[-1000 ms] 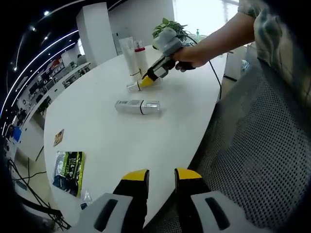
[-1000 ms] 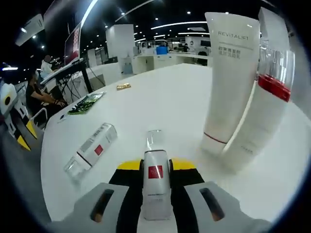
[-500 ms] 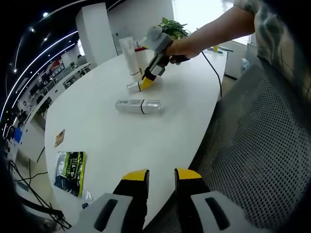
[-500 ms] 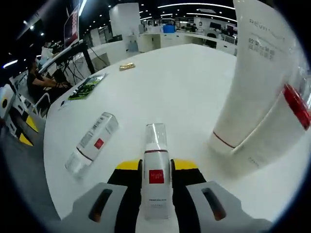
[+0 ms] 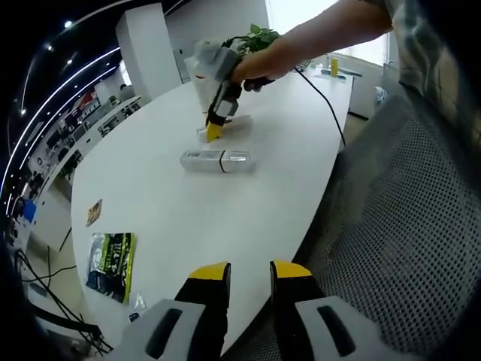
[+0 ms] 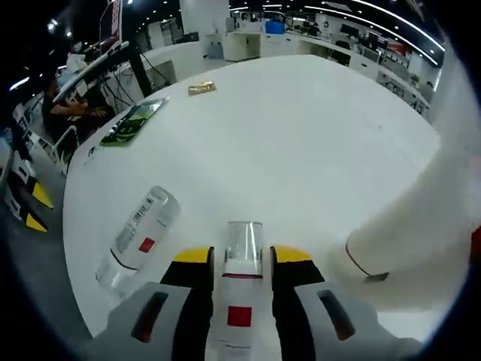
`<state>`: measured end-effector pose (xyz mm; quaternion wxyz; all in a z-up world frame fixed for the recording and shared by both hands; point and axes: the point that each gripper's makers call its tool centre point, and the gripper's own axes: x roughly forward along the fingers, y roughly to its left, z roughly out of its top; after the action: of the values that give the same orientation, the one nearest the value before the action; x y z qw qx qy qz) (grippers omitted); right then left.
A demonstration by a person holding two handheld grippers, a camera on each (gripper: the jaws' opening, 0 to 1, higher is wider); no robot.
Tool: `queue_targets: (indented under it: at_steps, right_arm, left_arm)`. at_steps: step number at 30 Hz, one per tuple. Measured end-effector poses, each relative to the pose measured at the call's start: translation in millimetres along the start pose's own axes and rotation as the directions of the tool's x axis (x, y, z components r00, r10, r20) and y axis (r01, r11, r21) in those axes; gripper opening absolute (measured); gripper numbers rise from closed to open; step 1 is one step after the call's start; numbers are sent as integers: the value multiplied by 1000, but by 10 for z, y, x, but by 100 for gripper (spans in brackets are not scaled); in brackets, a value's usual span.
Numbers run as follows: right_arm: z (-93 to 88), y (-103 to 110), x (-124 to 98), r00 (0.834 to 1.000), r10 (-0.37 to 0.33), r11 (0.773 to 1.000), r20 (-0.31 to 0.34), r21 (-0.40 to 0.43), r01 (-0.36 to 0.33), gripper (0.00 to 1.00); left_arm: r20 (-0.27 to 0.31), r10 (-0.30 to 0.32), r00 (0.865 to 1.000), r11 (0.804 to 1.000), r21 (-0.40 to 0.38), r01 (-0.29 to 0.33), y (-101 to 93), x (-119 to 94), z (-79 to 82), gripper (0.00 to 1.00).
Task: Arrange the skincare products in the storage area until every visible bottle or jar stands upright without overlapping.
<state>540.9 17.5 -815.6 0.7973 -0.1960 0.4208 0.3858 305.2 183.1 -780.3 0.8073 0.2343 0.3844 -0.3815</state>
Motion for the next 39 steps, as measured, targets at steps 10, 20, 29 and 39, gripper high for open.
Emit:
queue_targets:
  at_steps: [10, 20, 29, 39]
  right_arm:
    - [147, -25, -59, 995, -44, 999, 87, 1, 44, 19]
    - [661, 161, -508, 891, -34, 999, 453, 45, 15, 18]
    - [894, 263, -857, 691, -24, 992, 722, 104, -75, 18]
    - [842, 305, -938, 593, -20, 982, 805, 128, -139, 18]
  left_arm:
    - [-7, -12, 1000, 1000, 17, 12, -27, 10, -9, 21]
    - [3, -31, 1000, 999, 24, 31, -64, 9, 18, 21]
    - [0, -40, 999, 999, 29, 40, -89, 15, 15, 21]
    - [-3, -48, 999, 999, 24, 49, -102, 24, 7, 21]
